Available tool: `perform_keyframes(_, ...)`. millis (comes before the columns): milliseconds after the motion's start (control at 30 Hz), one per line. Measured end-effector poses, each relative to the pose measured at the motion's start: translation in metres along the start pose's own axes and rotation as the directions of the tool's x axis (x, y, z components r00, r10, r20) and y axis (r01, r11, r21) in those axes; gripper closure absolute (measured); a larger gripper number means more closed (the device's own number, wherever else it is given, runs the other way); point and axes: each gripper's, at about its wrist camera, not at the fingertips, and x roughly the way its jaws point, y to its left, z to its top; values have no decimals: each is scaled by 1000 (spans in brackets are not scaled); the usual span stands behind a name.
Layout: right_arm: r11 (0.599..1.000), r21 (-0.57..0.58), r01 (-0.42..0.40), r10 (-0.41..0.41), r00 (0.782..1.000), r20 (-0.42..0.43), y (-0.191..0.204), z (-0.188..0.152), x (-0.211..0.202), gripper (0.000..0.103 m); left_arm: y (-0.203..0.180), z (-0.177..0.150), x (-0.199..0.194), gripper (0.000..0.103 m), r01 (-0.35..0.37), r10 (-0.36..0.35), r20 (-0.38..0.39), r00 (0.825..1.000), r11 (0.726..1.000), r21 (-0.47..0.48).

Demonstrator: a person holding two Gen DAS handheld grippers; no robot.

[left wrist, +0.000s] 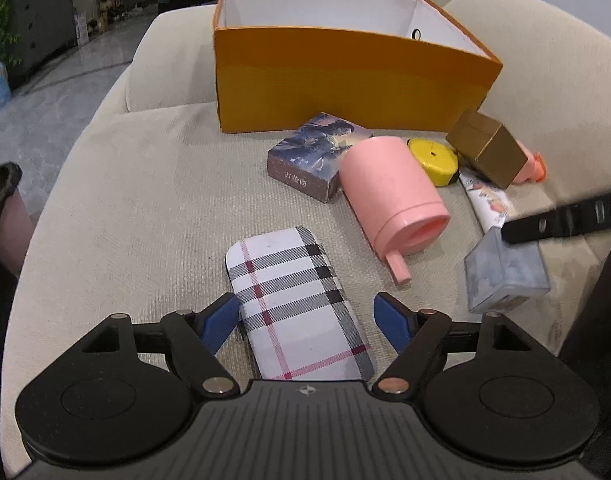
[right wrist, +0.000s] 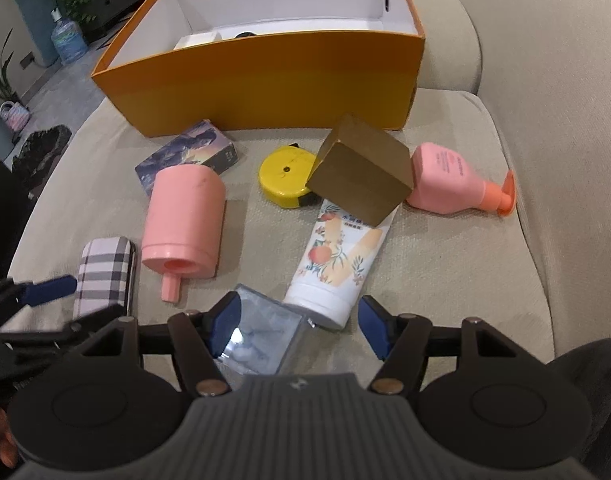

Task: Organize rigid objects
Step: 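Grasp the plaid case with the left tool while the right tool grasps the Vaseline tube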

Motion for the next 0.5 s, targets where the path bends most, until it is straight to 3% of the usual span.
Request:
perform_keyframes(200, 986, 159, 43, -39, 999, -23, -19, 15, 15, 38, -3, -2, 15, 14, -31, 32, -37, 999, 999, 18)
perform_keyframes(500, 983, 158, 96, -88, 994, -59, -13, 22, 51, 39, -10, -5, 19, 9, -56, 57, -17, 998, 997, 47)
